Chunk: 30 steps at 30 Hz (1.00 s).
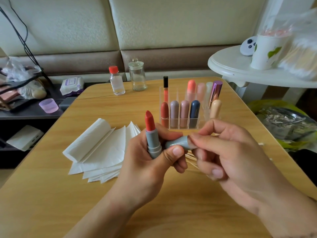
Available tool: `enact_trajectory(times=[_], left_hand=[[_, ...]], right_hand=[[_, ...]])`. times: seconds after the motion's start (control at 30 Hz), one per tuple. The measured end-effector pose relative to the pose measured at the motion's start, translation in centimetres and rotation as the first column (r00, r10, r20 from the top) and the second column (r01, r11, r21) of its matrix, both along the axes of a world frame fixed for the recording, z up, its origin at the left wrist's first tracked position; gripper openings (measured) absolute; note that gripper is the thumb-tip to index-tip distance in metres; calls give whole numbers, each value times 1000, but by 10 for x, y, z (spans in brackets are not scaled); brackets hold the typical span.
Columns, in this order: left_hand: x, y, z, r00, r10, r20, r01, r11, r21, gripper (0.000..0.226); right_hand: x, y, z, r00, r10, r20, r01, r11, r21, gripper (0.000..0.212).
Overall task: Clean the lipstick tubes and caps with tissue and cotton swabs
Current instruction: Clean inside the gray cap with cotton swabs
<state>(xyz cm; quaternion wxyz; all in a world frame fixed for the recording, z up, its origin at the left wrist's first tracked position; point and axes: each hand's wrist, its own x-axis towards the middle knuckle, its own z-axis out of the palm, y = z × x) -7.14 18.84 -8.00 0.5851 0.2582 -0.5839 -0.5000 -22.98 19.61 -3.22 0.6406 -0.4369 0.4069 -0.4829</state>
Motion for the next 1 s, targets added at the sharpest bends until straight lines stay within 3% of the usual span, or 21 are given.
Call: enact_trajectory(times=[0.1,0.17,0.27,0.33,0.43,0.53,0.6,0.7,0.73,0.8,0.87,0.93,1.0], left_hand=[[-3,-1,-2,1000,8,-29,-8,1000,24,11],[-7,-1,-3,999,-2,-46,4,999,47,11],[-10,-3,1,993,-18,-113,28,996,85,11],[-8,-3,6,975,-27,-220,58,989,133,8],[-3,-2,12,921,-119,-372,199,962,186,11],[-1,-1,15,849,-166,-501,315,921,229,15],[1,0,17,825,-178,-536,354,902,245,17],[4,0,19,790,-231,-569,425,874,235,18],[4,0,19,774,-243,-585,448,863,234,18],[4,-1,19,732,-273,-624,506,832,229,21],[4,-2,17,679,-300,-670,570,790,224,25],[5,-3,15,620,-310,-721,632,741,224,29],[7,-5,13,582,-297,-757,671,701,240,30]], right_hand=[[-5,-1,5,990,80,121,-99,981,165,4],[-9,-1,7,977,103,185,-144,963,226,16],[-16,-5,7,980,15,200,-62,972,228,14],[-24,-11,6,977,-88,195,50,981,188,26],[-30,-16,5,987,-120,108,109,989,103,20],[-24,-14,0,983,-82,-163,75,996,-50,11],[-15,-9,-3,909,-130,-397,45,975,-218,17],[-4,-1,-15,767,-238,-596,-69,893,-445,31],[-1,2,-23,692,-275,-668,-134,860,-493,24],[4,4,-37,448,-435,-781,-298,751,-589,11],[11,6,-42,303,-519,-799,-413,684,-601,9],[14,6,-48,300,-550,-779,-467,627,-623,11],[12,5,-48,374,-563,-737,-444,589,-675,15]])
